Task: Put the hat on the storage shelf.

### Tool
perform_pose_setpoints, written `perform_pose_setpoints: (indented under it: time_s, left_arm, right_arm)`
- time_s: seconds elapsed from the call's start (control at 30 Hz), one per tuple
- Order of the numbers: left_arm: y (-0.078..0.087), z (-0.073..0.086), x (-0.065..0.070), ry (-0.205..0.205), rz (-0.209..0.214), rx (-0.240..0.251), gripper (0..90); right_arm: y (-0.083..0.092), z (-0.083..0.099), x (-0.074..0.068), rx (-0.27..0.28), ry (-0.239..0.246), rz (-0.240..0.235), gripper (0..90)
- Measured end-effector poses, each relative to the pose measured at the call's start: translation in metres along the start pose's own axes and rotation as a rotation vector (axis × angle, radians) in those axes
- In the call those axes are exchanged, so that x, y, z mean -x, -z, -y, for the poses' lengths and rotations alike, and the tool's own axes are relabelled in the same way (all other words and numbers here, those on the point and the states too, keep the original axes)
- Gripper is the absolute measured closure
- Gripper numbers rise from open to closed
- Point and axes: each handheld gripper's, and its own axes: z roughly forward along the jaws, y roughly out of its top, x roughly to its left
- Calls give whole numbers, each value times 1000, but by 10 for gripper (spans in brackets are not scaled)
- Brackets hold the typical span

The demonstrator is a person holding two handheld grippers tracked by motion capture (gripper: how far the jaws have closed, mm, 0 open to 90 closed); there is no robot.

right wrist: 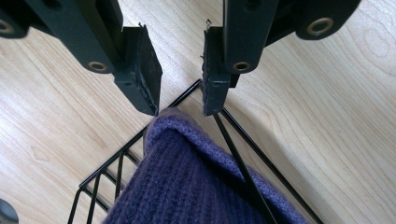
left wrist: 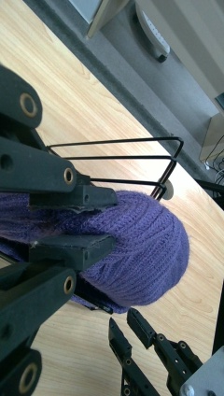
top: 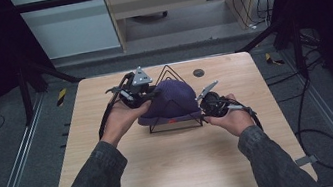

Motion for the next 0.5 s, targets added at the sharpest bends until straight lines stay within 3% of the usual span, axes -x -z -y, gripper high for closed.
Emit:
perform_pose_setpoints:
  time_s: [0.27, 0.5]
  left_arm:
    - [1, 3, 0, 15, -18, 10, 680]
    - [12, 2, -3, 27, -38, 41, 661]
  right_arm:
    - [1, 3, 0, 0, -4, 3, 671]
    - [6, 6, 2, 6, -3, 13, 667]
